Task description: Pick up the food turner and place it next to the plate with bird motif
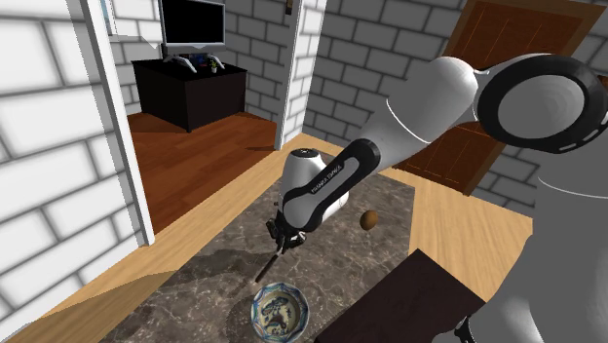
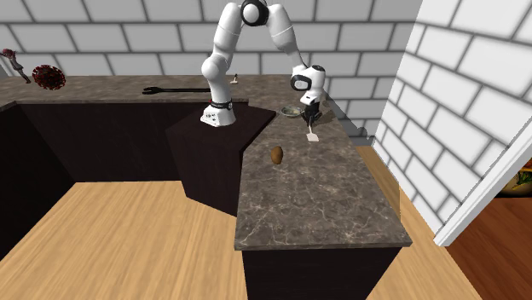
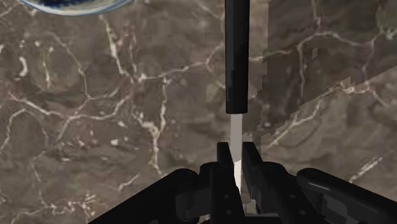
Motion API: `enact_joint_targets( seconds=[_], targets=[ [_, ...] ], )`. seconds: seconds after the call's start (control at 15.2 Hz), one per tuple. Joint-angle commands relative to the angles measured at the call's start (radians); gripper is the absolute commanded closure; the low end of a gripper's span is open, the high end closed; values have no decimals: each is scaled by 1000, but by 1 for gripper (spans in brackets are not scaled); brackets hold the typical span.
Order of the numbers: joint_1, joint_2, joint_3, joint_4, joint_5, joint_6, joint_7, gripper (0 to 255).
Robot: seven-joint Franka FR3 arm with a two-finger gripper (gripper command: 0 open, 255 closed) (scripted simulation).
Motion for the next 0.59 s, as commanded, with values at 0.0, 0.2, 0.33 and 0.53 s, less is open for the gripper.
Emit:
enact_joint_targets(
  seconds=[0.0,0.2,0.33,0.53],
  targets=[
    [0,4,0,0,0,4,-1,255],
    [0,4,0,0,0,4,-1,255],
    [0,4,0,0,0,4,-1,255],
    [0,4,0,0,0,4,-1,0]
  ],
)
